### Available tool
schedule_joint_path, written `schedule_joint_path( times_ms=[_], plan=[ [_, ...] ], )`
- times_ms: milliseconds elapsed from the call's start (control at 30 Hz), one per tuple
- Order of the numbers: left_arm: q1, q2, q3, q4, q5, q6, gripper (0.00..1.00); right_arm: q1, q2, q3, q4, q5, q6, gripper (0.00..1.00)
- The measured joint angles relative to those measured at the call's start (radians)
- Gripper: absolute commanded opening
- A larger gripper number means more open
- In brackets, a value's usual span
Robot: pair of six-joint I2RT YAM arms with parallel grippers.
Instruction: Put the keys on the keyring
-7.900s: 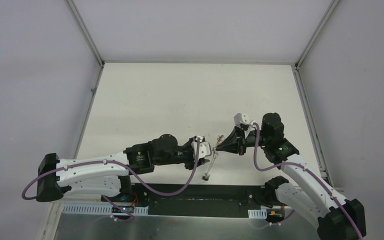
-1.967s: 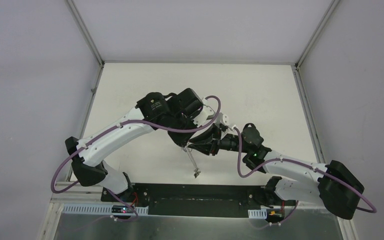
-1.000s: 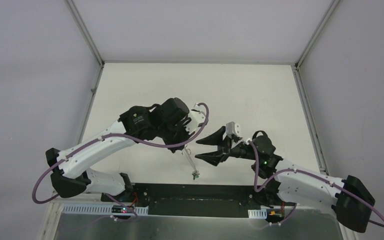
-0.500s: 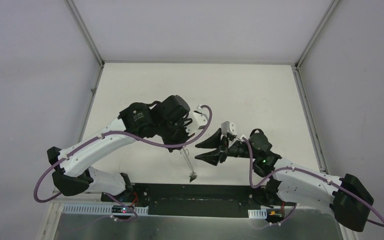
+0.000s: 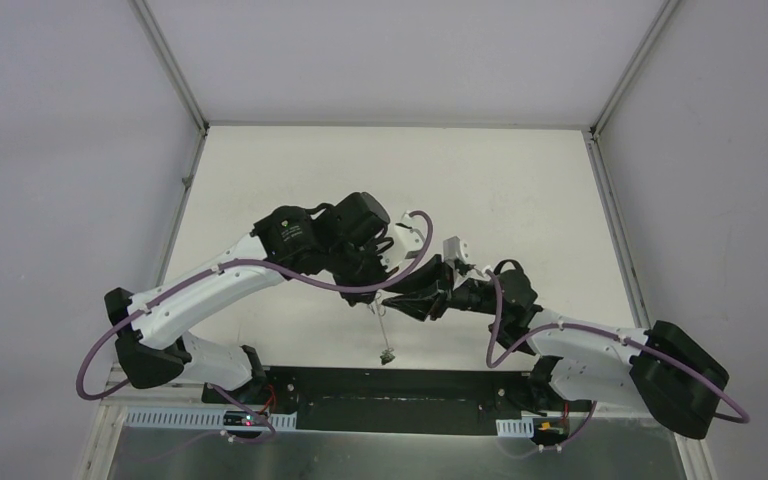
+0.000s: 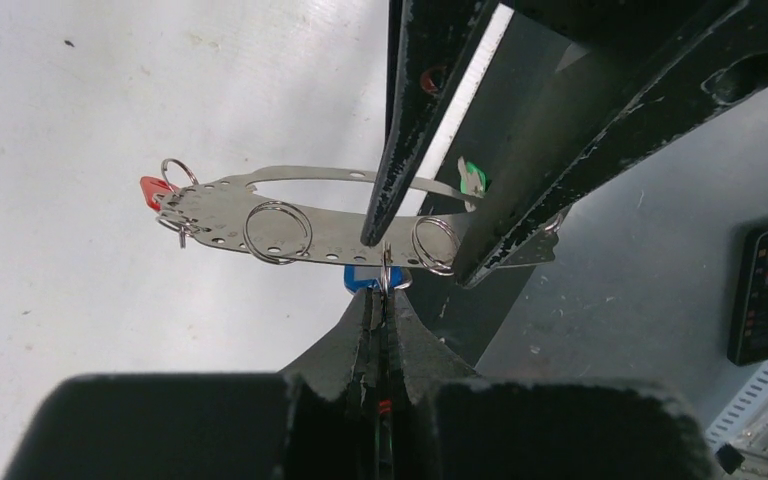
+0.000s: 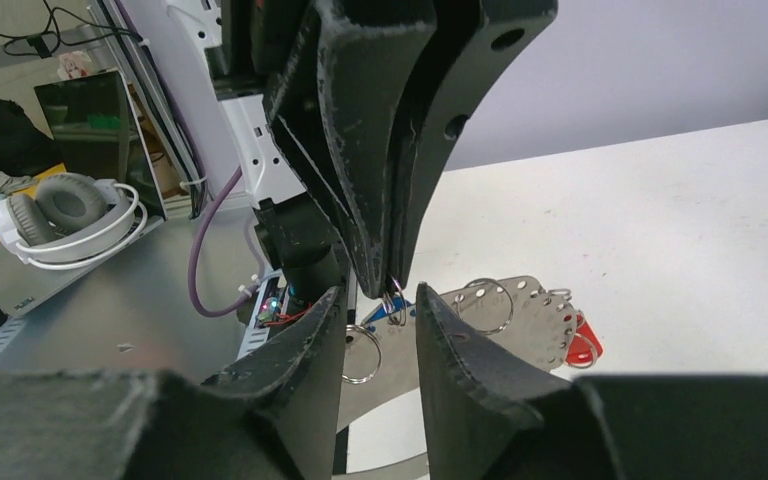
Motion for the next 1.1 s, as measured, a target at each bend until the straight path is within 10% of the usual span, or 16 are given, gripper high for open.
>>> schedule_joint_path(
  times_ms=[567,833,1100],
  plan=[
    [0.000,-0.080,-0.080,0.115,0.039,-0.003,0.00,0.000,0.043,-0.019,0.095,-0.003,0.023,0.30],
    [0.000,-0.080,-0.080,0.116,0.051,-0.003,0.00,0.000,0.053,-0.014,0.091,-0.016,0.023,0.00],
    [0.000,-0.080,-0.080,0.110,0.053,-0.002,0.00,-0.005,0.068,-0.001,0.090,-0.049,0.033,0.00]
  ],
)
